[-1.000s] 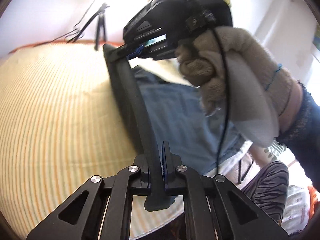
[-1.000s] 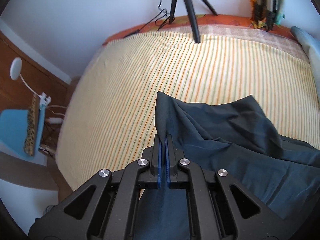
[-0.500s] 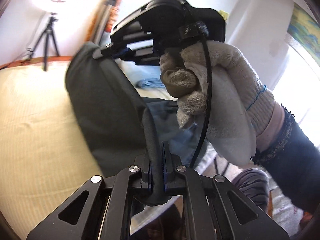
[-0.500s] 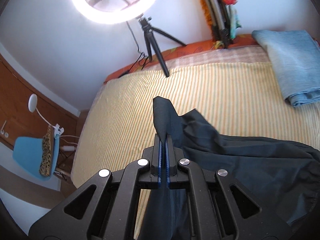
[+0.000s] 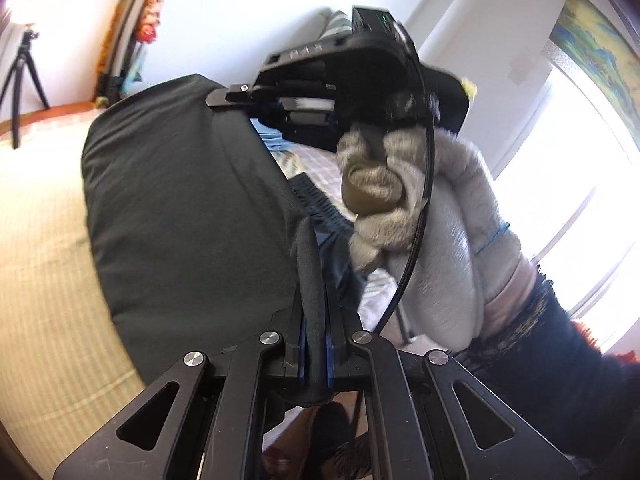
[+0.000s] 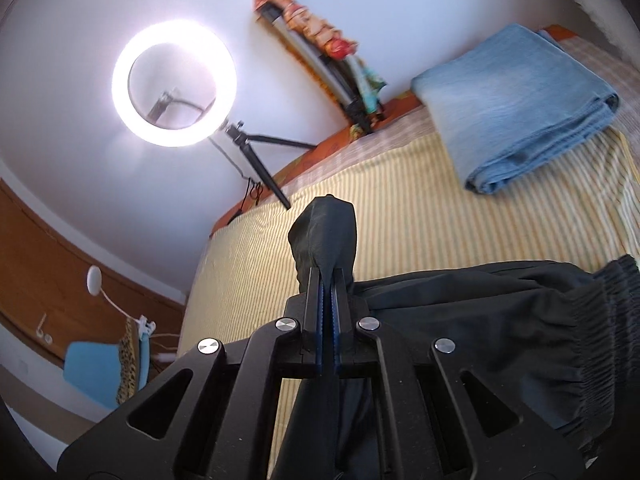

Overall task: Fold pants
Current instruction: 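Lift the pants with both tools, folding them over, then open the left tool while the right tool holds the pants, then lower the folded pants onto the bed with the right tool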

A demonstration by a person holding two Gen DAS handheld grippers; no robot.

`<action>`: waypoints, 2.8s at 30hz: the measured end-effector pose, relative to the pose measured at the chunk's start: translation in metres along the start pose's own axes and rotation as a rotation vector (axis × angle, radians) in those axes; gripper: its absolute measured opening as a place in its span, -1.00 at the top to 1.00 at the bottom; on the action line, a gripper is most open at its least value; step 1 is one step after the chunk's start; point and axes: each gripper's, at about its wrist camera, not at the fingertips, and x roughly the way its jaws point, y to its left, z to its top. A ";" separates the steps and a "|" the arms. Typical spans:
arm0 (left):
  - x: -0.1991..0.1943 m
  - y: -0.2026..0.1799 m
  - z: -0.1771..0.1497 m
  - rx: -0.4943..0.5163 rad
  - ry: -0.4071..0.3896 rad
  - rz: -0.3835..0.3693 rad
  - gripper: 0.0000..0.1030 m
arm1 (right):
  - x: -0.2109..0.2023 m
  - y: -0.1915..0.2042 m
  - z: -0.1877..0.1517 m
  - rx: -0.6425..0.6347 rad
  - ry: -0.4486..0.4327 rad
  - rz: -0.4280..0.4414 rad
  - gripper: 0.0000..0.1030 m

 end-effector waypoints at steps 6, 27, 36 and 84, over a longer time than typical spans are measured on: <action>0.041 -0.018 0.009 0.024 0.065 -0.034 0.91 | -0.025 -0.045 0.004 0.026 -0.029 0.012 0.93; 0.124 -0.069 0.007 0.070 0.175 -0.046 0.91 | -0.054 -0.153 0.016 0.123 -0.029 -0.026 0.93; 0.143 -0.073 0.003 0.086 0.245 -0.032 0.66 | -0.054 -0.170 0.016 0.119 -0.026 -0.076 0.93; 0.031 0.004 -0.058 -0.053 0.165 0.239 0.25 | -0.031 -0.093 -0.028 -0.210 0.139 -0.236 0.57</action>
